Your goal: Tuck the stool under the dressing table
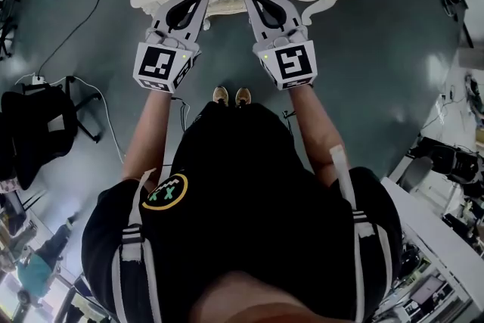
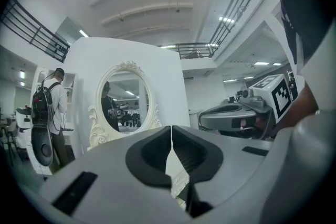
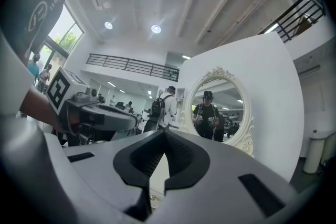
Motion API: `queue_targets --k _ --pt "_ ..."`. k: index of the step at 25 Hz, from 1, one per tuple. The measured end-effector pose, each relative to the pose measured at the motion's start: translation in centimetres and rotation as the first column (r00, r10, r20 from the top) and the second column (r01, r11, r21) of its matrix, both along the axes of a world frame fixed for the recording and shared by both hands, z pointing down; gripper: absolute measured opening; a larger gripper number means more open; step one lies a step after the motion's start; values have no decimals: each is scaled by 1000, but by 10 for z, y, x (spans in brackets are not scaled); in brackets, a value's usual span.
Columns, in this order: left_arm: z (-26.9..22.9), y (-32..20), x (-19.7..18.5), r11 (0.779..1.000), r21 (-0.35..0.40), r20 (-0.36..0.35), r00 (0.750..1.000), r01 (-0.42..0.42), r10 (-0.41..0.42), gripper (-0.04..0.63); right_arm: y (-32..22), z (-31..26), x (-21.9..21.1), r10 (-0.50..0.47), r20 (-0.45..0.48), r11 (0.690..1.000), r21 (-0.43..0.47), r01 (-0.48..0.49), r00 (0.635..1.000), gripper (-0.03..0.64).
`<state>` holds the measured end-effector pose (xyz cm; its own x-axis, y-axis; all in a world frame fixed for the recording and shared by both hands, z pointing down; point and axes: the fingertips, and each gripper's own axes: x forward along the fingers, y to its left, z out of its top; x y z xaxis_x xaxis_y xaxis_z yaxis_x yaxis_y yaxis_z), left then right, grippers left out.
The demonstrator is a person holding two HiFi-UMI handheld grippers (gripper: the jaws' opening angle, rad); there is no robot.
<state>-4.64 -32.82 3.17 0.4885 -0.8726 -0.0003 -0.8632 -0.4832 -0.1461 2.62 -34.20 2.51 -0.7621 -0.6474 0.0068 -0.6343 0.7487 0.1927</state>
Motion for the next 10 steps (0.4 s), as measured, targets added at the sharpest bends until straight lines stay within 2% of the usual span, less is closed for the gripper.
queue_targets --k 10 --pt "-1 -8 -4 1000 -3 5 1000 8 -8 26 -8 -4 -5 -7 -1 1000 10 7 1000 20"
